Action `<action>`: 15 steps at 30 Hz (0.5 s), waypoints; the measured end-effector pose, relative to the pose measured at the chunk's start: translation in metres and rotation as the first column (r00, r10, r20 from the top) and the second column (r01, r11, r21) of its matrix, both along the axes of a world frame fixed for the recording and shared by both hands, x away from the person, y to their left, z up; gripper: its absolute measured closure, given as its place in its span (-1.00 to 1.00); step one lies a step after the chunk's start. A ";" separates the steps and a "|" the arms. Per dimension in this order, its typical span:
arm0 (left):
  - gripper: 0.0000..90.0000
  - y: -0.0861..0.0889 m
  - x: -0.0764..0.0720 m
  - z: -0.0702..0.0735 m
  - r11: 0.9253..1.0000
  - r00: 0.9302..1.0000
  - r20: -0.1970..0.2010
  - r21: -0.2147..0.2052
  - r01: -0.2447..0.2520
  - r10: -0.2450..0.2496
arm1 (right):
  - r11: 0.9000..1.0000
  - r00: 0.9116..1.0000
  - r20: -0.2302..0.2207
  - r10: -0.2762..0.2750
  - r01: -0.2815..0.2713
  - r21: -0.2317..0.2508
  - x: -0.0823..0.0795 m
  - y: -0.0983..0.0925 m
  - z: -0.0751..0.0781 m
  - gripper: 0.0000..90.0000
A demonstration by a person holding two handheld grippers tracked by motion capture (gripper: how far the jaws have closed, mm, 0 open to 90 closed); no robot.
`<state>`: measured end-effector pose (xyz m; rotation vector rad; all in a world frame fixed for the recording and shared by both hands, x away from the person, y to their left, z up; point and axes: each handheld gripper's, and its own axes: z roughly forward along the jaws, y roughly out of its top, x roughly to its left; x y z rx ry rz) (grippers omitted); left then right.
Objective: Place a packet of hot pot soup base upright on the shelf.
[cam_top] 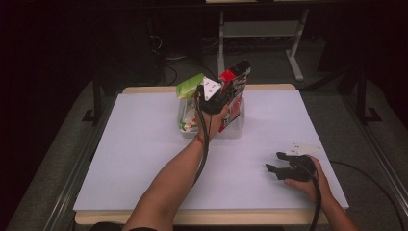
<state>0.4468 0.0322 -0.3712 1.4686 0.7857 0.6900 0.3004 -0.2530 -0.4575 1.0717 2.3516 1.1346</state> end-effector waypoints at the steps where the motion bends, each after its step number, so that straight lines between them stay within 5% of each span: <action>1: 0.78 0.001 -0.001 -0.002 1.000 1.000 -0.002 -0.013 0.007 -0.007 | 1.000 1.000 0.002 0.002 -0.002 0.001 0.000 0.000 0.000 -0.25; 11: 0.75 0.013 -0.008 -0.009 0.995 0.995 0.018 -0.005 0.101 -0.101 | 1.000 1.000 0.005 0.002 -0.002 0.000 -0.001 0.001 0.000 -0.25; 15: 0.74 0.014 -0.005 -0.008 0.992 0.994 0.035 0.073 0.098 -0.101 | 1.000 1.000 0.003 0.003 -0.003 -0.002 -0.002 0.001 0.000 -0.26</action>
